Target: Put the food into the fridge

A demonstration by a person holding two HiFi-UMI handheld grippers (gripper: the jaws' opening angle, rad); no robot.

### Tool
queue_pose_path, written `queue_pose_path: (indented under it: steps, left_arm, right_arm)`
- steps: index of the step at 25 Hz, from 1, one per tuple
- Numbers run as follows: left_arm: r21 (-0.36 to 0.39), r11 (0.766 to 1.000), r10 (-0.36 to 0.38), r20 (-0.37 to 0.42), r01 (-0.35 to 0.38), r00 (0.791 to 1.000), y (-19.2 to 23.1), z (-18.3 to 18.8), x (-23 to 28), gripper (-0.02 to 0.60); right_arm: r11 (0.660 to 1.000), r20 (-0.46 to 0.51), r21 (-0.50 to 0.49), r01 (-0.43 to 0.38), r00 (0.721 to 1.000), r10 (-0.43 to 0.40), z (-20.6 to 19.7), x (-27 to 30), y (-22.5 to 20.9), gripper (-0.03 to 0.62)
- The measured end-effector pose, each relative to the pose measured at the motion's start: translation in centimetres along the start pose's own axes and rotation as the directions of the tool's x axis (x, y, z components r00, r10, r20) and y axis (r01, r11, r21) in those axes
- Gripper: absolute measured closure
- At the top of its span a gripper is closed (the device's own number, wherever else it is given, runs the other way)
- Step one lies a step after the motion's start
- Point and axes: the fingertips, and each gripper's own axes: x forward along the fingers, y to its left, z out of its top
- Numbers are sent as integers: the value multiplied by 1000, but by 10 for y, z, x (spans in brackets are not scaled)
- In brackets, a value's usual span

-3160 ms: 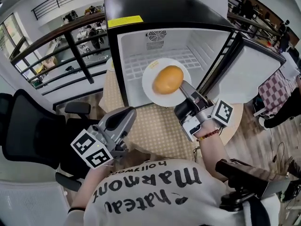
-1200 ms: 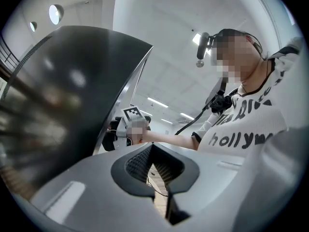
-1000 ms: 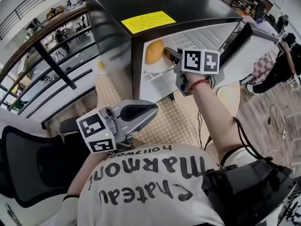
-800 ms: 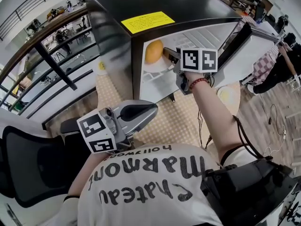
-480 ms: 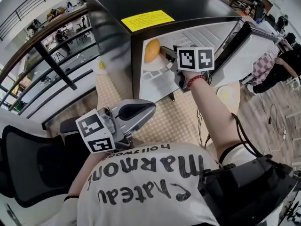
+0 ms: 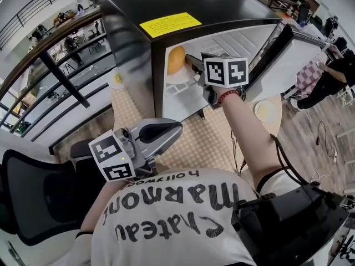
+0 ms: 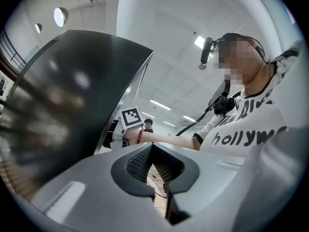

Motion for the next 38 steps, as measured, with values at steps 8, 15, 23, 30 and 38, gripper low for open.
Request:
queue_pose_path:
  steps: [8, 15, 23, 30, 38]
  left_arm:
    - [-3, 1000, 13, 14, -13, 1000, -2, 0, -4, 577]
    - [-3, 1000, 23, 25, -23, 999, -2, 0, -6, 577]
    - [-6, 1000, 13, 29, -13, 999, -5, 0, -9, 577]
    - [-13, 1000, 5, 30, -5, 1000, -3, -3, -6, 577]
    - [-13, 1000, 6, 34, -6, 999, -4, 1, -8, 577]
  right_arm:
    - [999, -9, -16, 34, 999, -34, 2, 0, 0, 468]
    - [998, -22, 20, 57, 998, -57, -3, 0, -6, 459]
    - [995, -76, 48, 92, 993, -89, -17, 1, -14, 390]
    - [994, -94, 23, 105, 990, -102, -25, 3, -18, 381]
    - [995, -112, 1, 99, 989, -99, -24, 3, -13, 381]
